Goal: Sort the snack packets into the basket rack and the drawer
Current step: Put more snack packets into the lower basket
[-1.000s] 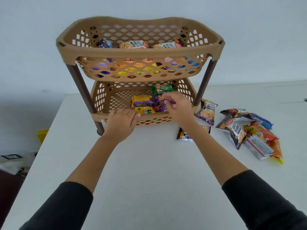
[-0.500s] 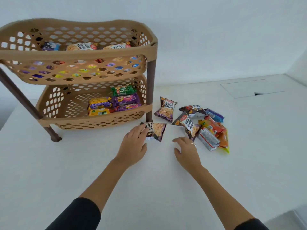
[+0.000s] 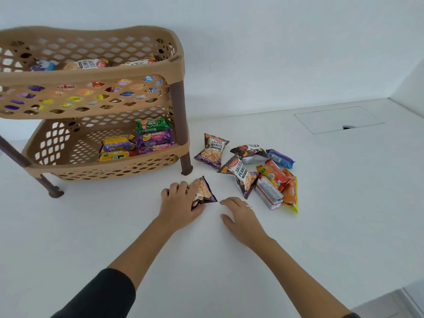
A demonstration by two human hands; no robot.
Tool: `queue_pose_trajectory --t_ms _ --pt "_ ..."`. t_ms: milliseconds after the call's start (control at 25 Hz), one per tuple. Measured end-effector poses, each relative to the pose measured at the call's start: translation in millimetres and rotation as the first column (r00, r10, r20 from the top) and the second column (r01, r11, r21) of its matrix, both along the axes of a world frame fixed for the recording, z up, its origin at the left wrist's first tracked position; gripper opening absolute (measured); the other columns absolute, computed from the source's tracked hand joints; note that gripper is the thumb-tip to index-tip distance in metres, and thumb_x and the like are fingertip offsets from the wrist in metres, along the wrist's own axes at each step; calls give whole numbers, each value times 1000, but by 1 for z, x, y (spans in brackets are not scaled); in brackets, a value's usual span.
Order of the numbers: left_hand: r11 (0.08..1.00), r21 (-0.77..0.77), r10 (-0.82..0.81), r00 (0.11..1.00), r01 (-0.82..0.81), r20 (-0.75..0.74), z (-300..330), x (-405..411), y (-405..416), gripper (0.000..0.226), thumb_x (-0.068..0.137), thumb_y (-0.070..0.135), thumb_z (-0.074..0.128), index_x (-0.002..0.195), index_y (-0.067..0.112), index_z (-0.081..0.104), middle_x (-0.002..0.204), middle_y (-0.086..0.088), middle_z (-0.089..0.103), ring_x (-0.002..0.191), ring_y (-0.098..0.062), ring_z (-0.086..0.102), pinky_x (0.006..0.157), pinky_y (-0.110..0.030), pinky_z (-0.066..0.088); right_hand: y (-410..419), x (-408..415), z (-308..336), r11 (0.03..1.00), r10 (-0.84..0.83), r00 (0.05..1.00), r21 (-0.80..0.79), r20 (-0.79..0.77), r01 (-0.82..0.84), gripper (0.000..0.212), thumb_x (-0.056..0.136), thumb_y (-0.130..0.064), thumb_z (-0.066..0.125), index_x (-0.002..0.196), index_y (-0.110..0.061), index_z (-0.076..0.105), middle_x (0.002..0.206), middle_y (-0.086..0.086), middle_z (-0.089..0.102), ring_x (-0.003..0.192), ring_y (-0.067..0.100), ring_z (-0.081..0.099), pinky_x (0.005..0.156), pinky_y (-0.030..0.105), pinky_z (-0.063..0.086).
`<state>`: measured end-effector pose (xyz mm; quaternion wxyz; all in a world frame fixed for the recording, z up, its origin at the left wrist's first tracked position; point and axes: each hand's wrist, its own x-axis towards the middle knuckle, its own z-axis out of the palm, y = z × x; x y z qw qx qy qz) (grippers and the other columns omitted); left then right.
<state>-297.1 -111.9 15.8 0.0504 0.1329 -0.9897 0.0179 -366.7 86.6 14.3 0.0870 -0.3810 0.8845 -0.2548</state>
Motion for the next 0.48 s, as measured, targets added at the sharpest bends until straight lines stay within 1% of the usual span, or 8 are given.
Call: queue_pose_trajectory --t_ms 80,160,240,320,360,400,440,480 --pt "1000 16 -7 1000 7 -25 -3 11 3 68 69 50 57 129 20 50 94 -4 61 77 -26 58 62 -37 43 -10 3 11 999 42 999 -19 -7 -42 51 88 -29 58 136 -22 43 139 -2 44 127 21 41 103 33 36" --pt "999 0 -54 998 54 -40 2 21 1 65 61 39 66 122 18 53 91 -2 61 74 -25 58 62 -39 42 -24 7 24 991 130 991 12 -13 -130 68 82 -39 64 141 -27 34 144 -4 36 133 22 31 104 41 34" --pt "994 47 -98 995 99 -34 12 31 -4 56 59 29 71 112 16 57 93 0 62 80 -24 60 67 -44 45 -43 12 40 964 242 970 115 10 -242 86 75 -46 70 145 -31 23 148 -7 27 139 23 17 106 49 28" --pt "978 141 -151 988 154 -35 21 43 -11 46 66 22 64 110 11 56 102 -3 60 89 -27 57 63 -41 48 -64 18 53 910 334 942 250 34 -332 102 70 -48 75 149 -31 11 151 -5 23 142 25 10 109 52 20" --pt "968 154 -191 980 197 -53 26 51 -16 44 69 20 59 110 7 55 102 -5 59 89 -28 54 57 -37 49 -76 21 57 885 363 931 298 38 -357 108 69 -48 76 149 -29 5 151 -3 26 142 26 14 109 52 20" --pt "958 146 -238 968 248 -83 30 59 -21 43 71 21 56 110 5 55 100 -7 58 87 -28 53 53 -35 48 -86 25 60 874 377 925 314 44 -371 111 69 -47 76 149 -28 3 148 1 33 138 27 23 108 51 23" --pt "948 137 -273 955 288 -114 34 67 -28 44 72 23 55 111 2 55 99 -9 58 86 -27 52 55 -34 49 -96 29 62 878 380 923 290 58 -380 109 69 -45 76 149 -27 3 142 3 42 132 28 34 105 48 30" --pt "941 135 -290 945 311 -152 40 76 -37 47 74 25 57 114 0 54 103 -10 58 89 -27 52 63 -34 51 -106 34 64 890 380 921 240 80 -388 104 70 -42 75 147 -28 6 134 4 50 123 27 44 99 45 39"
